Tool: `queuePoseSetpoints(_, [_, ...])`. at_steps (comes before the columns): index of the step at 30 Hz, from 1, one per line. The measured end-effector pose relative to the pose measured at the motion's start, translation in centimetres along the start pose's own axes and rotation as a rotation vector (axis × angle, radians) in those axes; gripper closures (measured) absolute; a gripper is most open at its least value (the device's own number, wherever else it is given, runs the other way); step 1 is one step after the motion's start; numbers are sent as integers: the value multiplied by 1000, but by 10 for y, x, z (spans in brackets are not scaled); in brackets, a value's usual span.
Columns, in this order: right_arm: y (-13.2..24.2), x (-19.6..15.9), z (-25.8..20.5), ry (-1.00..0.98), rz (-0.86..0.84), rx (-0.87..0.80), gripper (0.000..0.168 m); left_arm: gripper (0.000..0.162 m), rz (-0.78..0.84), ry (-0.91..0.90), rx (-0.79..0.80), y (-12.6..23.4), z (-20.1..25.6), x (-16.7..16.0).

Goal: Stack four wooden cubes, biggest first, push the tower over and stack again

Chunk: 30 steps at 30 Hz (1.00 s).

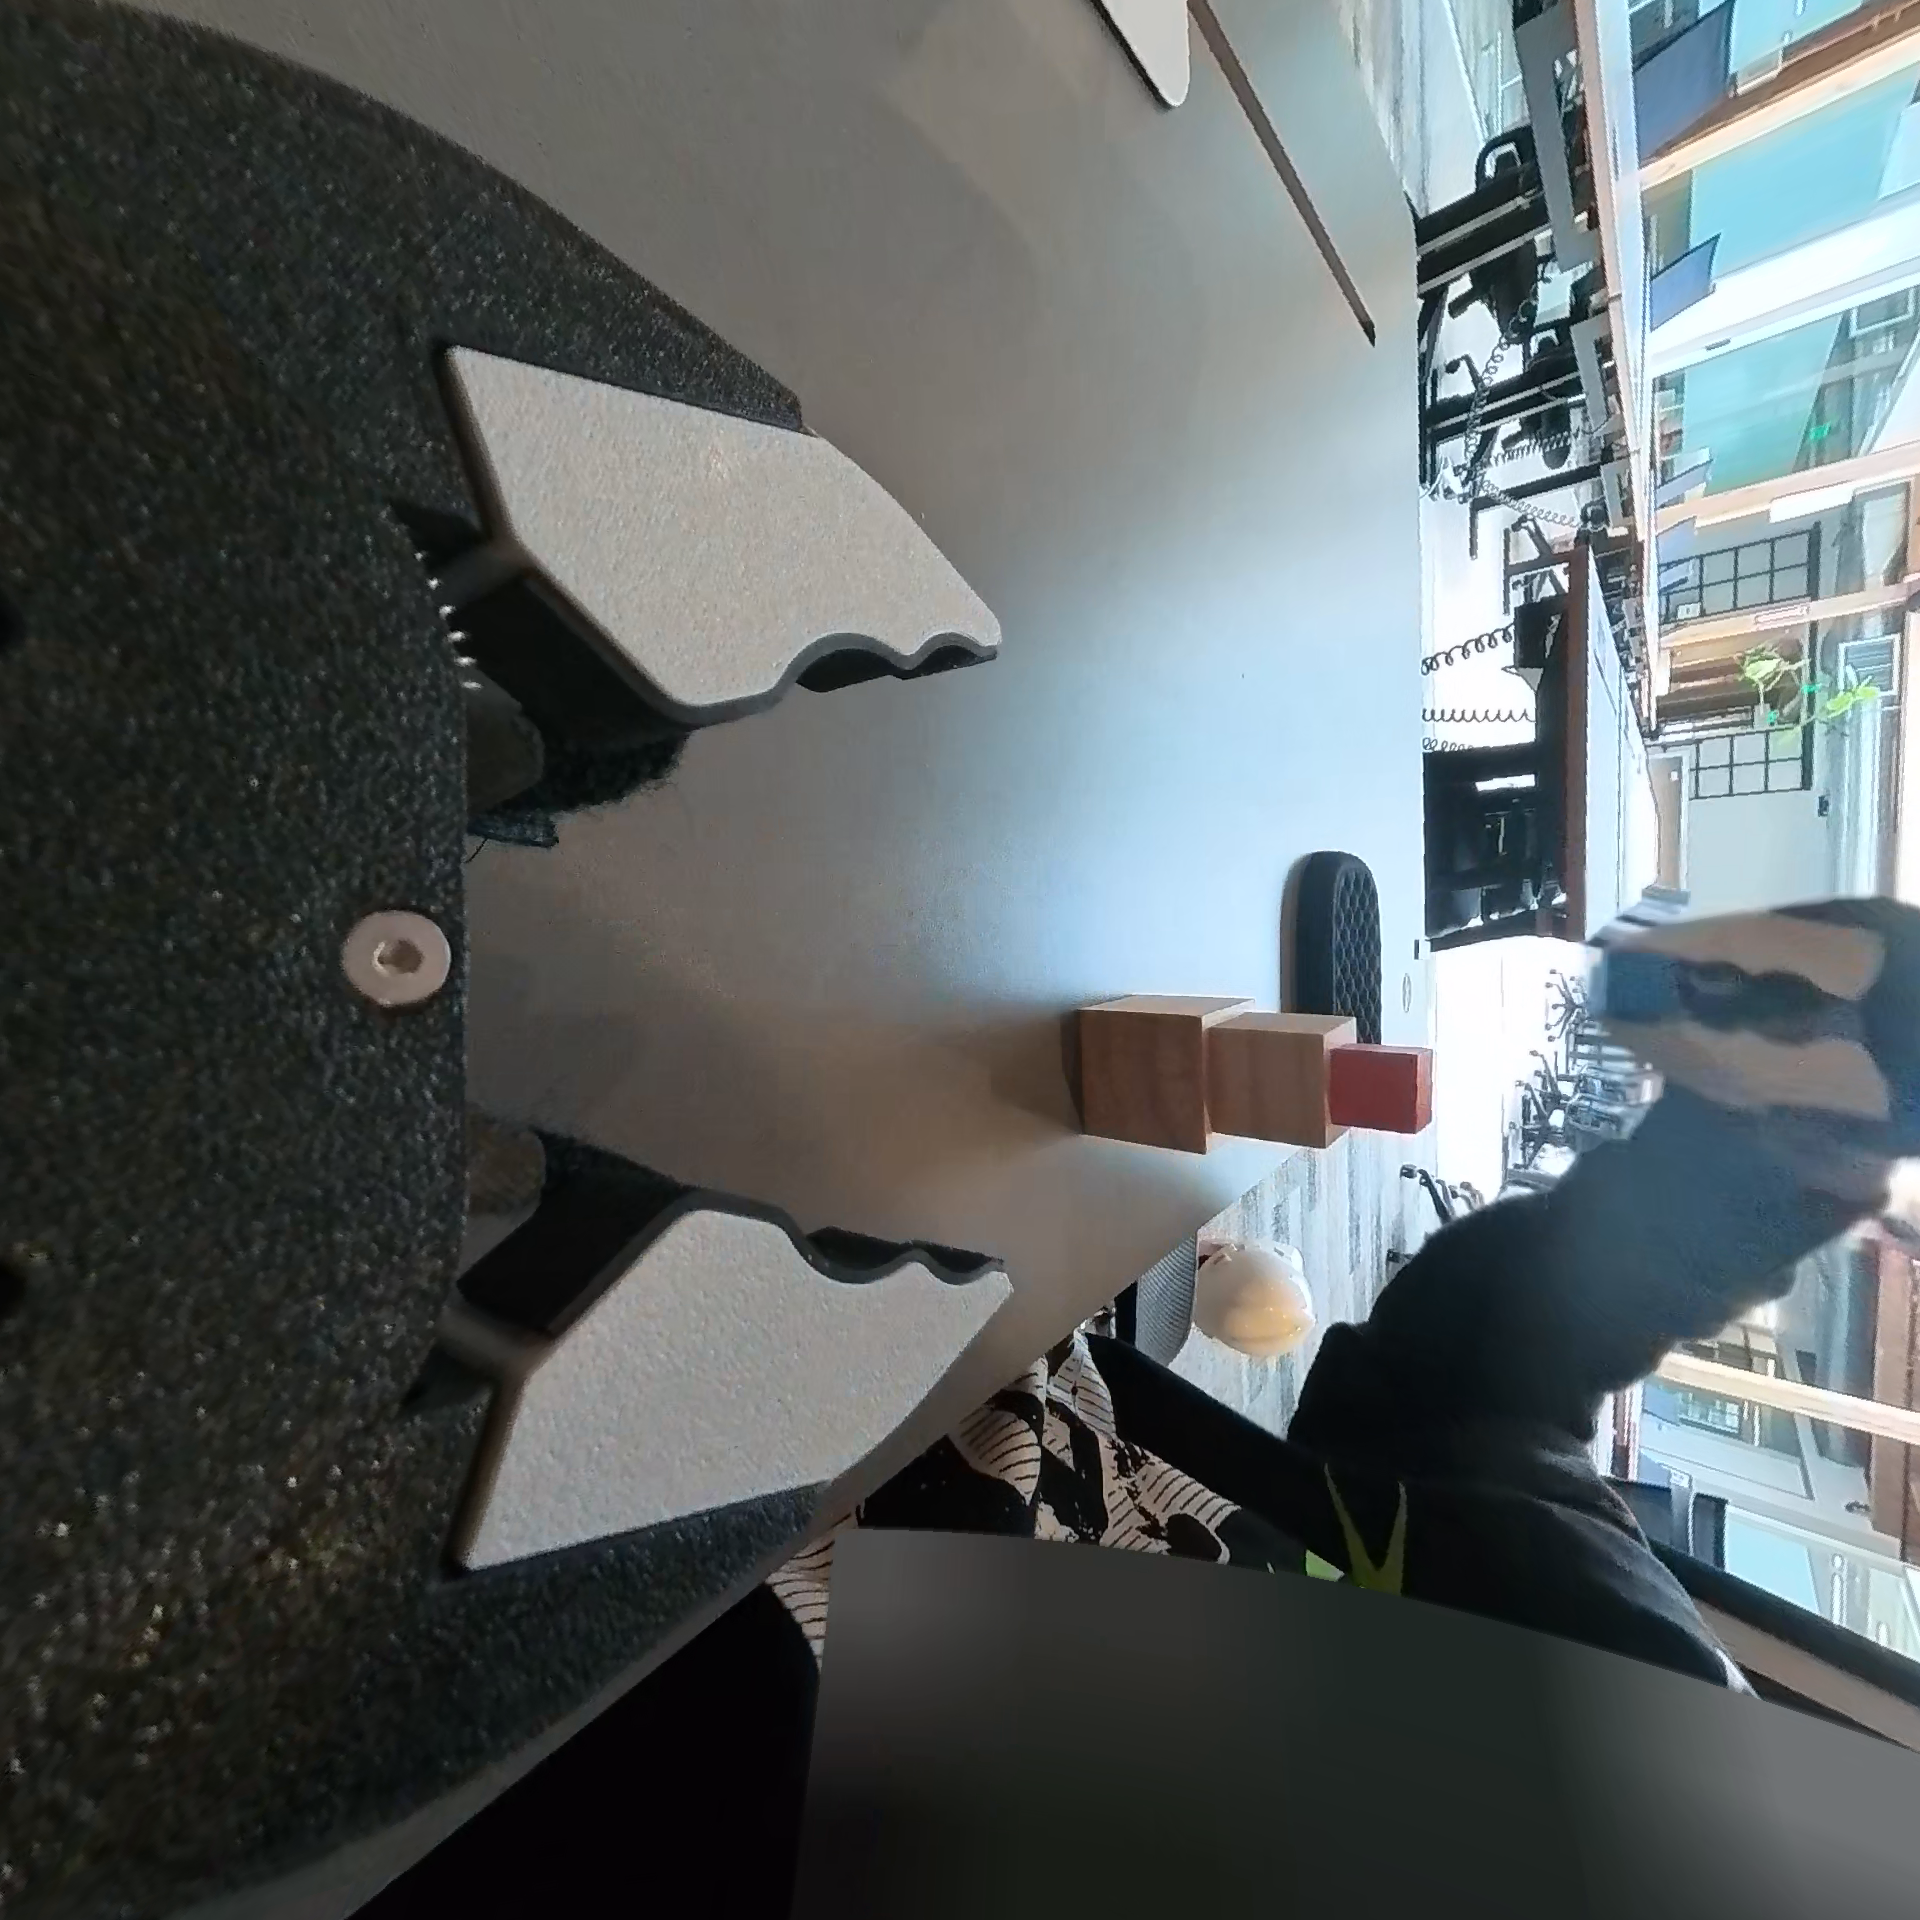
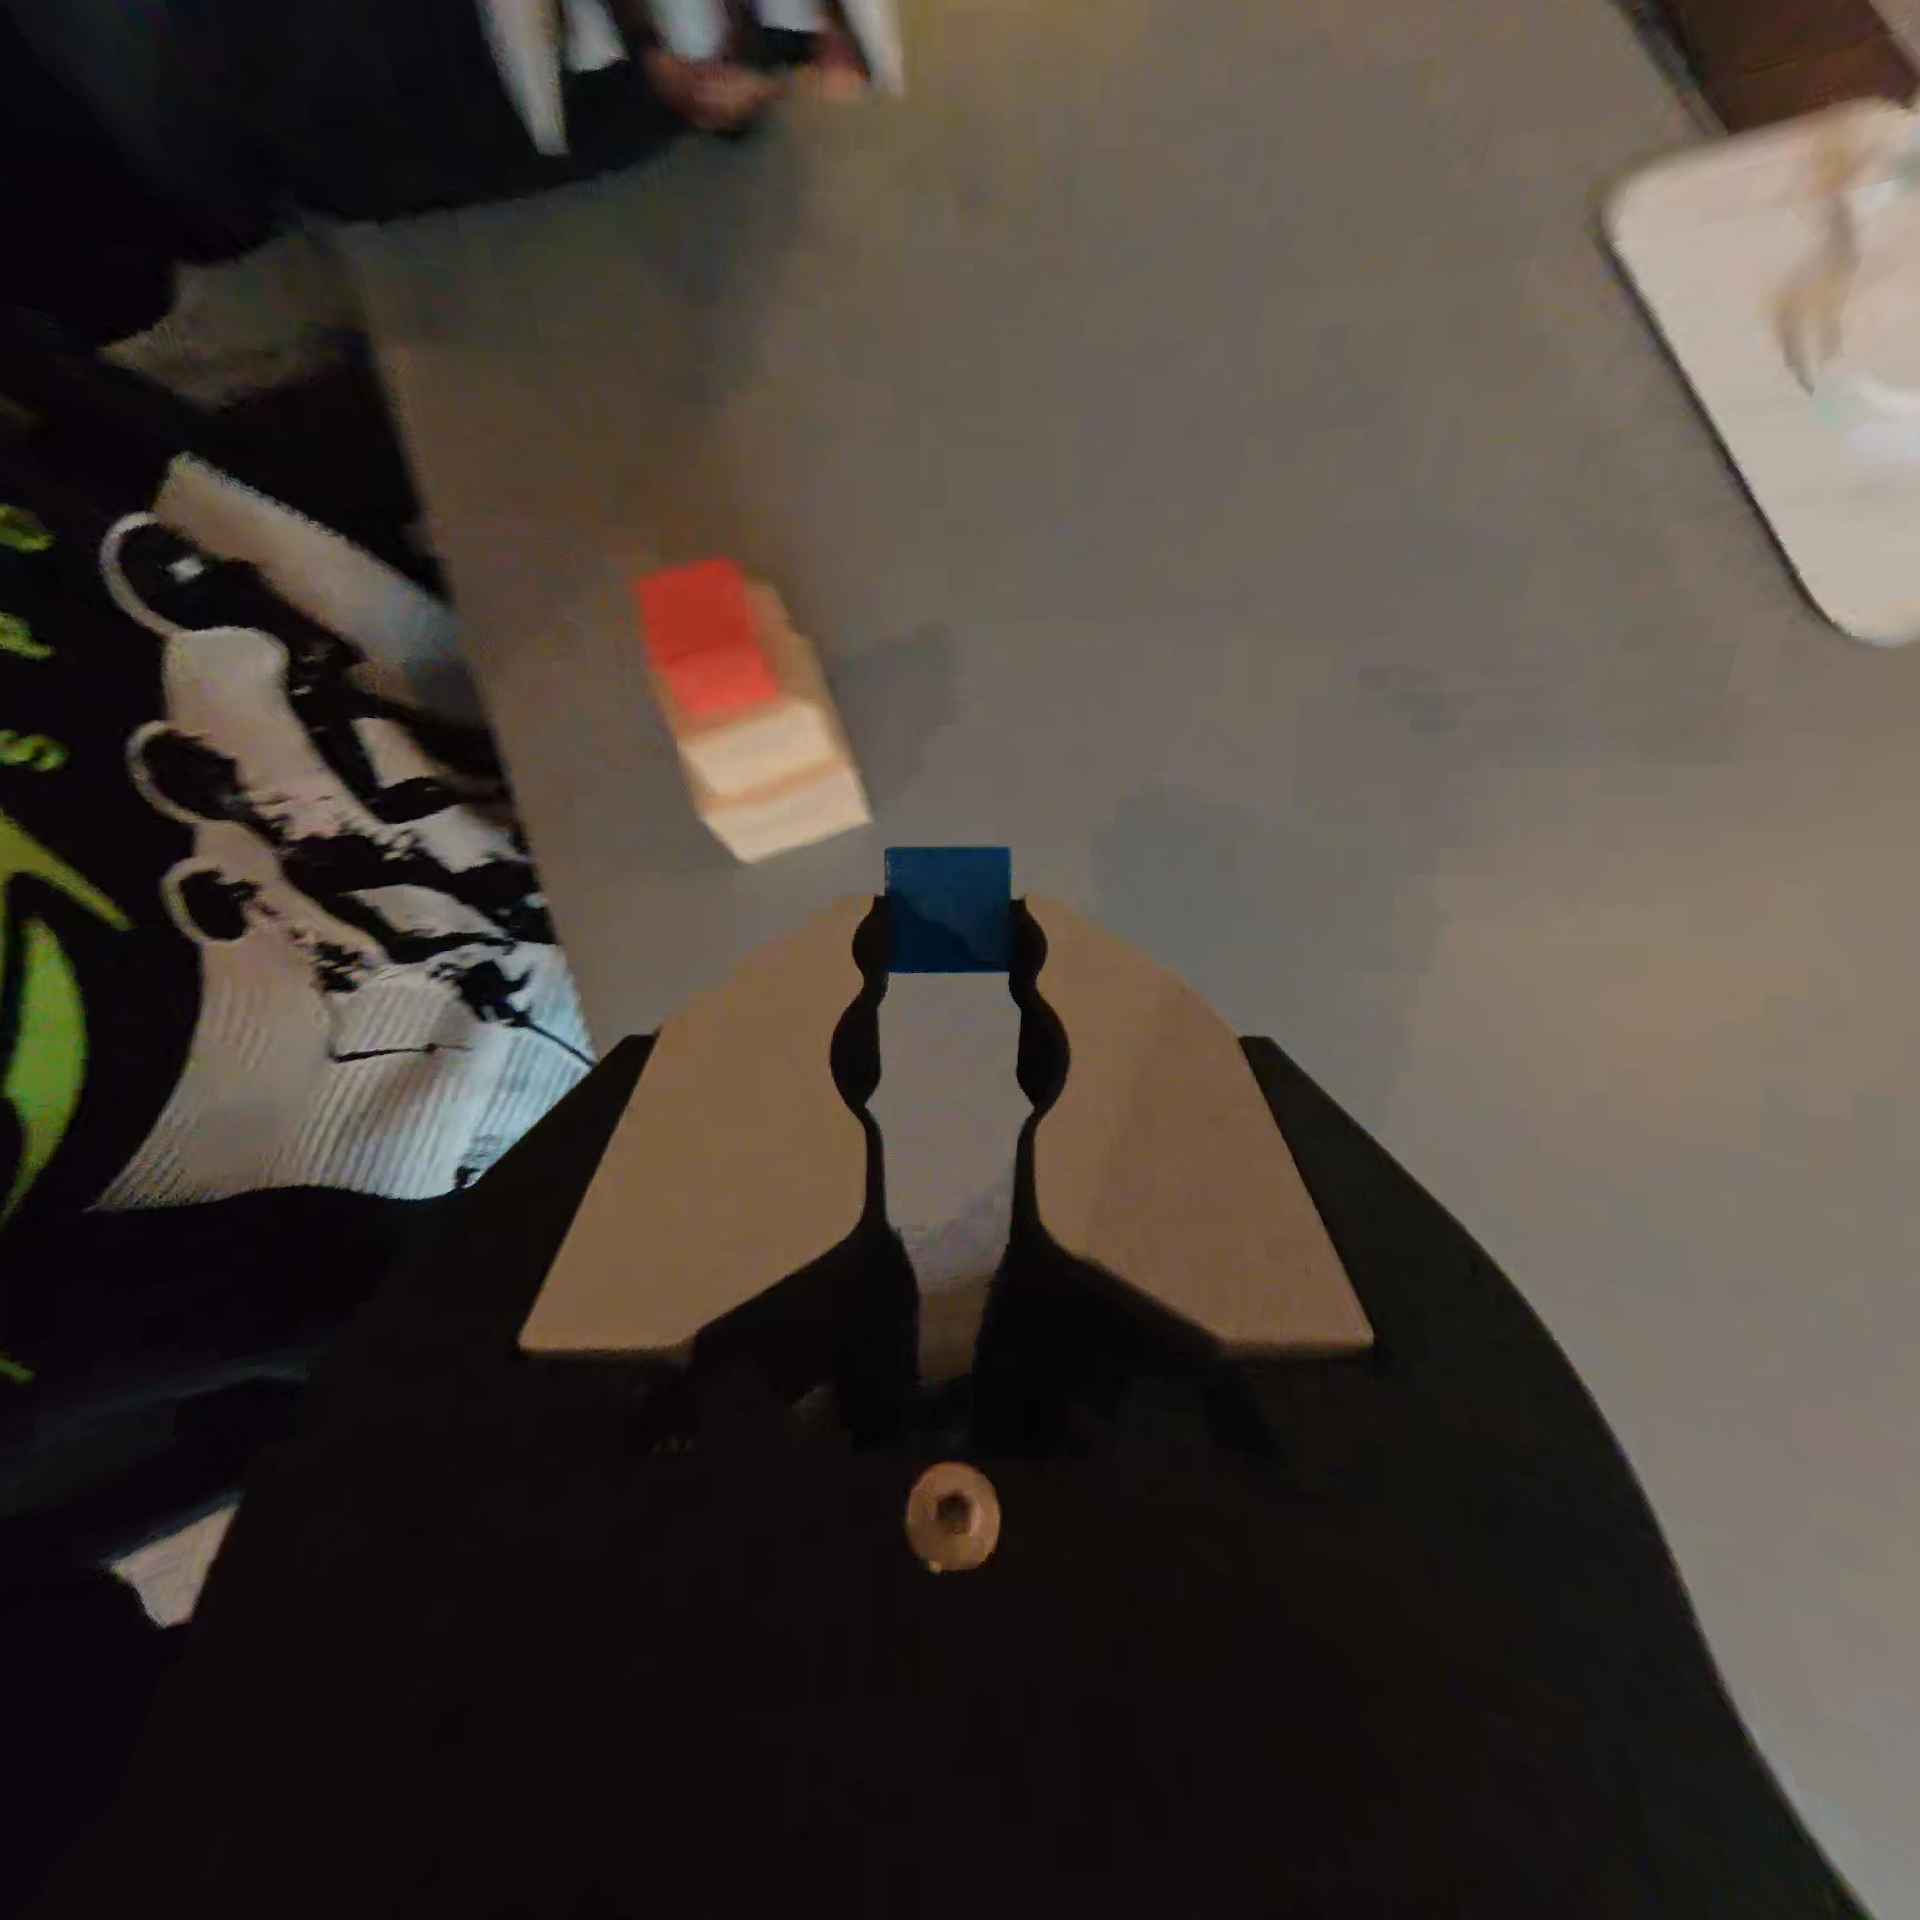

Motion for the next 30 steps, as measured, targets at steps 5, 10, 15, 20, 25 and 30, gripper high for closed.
queuePoseSetpoints(5, [-33, 42, -53, 223, -122, 54, 147, 59, -4, -2, -1, 0, 0, 0])
queuePoseSetpoints(10, [-56, 52, -66, 305, -257, 72, 147, 59, -4, 1, -2, 0, 0, 0])
queuePoseSetpoints(15, [-66, 54, -62, 303, -334, 65, 147, 59, -9, -3, -3, -1, 0, -1])
queuePoseSetpoints(20, [-70, 54, -61, 297, -355, 62, 147, 59, -10, 1, -6, -1, 0, -1])
queuePoseSetpoints(25, [-73, 53, -61, 286, -353, 64, 147, 59, -12, 0, -5, -1, 0, -1])
queuePoseSetpoints(30, [-75, 53, -60, 285, -344, 69, 147, 60, -11, 3, -3, -1, 0, -1])
Point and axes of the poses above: each gripper's, where its closed fingertips meet, y back along the fingers, x out of its top, z = x × y across the jaws, the point moved 2 cm from there along y, back along the fingers, and after that the axes turned 7 degrees about -z, right-handed, at the moved point
